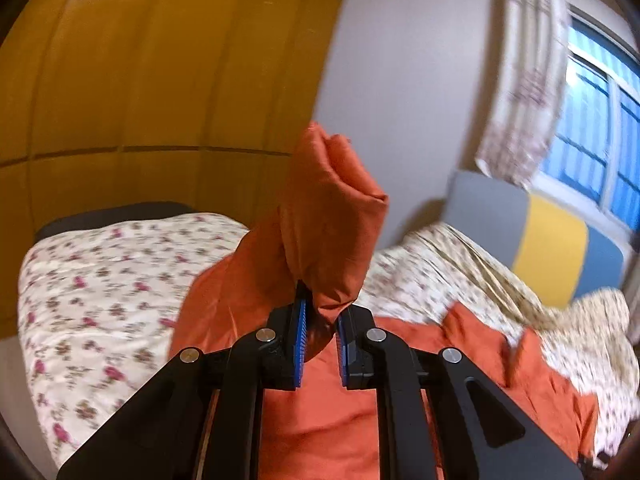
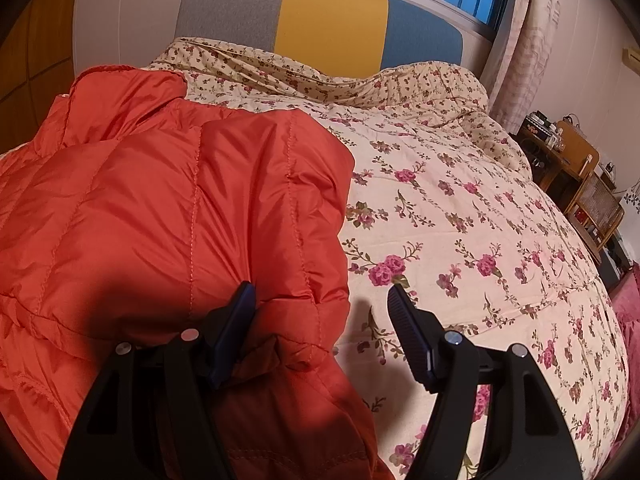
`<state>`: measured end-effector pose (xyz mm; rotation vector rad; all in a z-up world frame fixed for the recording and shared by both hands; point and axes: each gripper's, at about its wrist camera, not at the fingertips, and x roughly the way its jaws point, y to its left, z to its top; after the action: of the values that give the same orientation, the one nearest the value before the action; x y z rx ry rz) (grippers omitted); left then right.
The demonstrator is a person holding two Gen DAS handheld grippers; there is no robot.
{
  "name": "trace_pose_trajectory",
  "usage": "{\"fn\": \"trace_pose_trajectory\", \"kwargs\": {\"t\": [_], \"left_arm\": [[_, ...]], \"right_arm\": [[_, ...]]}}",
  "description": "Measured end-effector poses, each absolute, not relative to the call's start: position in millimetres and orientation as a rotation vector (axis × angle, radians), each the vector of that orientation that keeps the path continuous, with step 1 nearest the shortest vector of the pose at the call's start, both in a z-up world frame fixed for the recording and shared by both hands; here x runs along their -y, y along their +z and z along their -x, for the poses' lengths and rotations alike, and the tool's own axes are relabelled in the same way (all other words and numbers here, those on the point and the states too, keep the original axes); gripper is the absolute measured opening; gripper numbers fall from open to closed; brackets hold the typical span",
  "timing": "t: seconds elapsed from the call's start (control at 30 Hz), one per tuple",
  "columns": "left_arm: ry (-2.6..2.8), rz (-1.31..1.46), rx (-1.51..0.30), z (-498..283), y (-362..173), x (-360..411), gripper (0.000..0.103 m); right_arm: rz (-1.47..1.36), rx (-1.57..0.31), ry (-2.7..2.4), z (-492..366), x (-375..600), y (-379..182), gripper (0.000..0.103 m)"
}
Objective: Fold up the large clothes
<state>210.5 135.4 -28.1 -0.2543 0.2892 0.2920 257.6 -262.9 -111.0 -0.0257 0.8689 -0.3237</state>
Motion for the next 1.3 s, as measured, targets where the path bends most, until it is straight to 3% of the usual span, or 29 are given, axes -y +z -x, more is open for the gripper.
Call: {"fn": "trace_pose_trajectory", "kwargs": {"t": [0.57,1.13,1.17,1.2,1.23,1.3], "left_arm": [[-0.001,0.001,-0.428,-238,-69,25,0.013],[-0.154,-0.258,-0.633,-260,-135,85,0.015],[-0.159,-0.253,-0.637,-259,-135,84,0.024],[-0.160,-0.249,-0.638,-258,-134,83,0.041],[-0.164,-0.239,-0.634,-255,-133,82,0.066],[-0.186,-0.192,-0.590,-244,-124,75,0.081]], "right_arm": [[0.008,-0.868,-0.315,-257,265,-112,0.068],[0.006,-0.868,-0.313,-257,264,-113,0.068],[0.007,-0.868,-0.313,-257,264,-112,0.068],[0.006,-0.868,-0.312,-257,265,-112,0.068],[0.006,-0.867,-0.313,-257,264,-112,0.068],[0.006,-0.867,-0.312,-257,265,-112,0.068]]}}
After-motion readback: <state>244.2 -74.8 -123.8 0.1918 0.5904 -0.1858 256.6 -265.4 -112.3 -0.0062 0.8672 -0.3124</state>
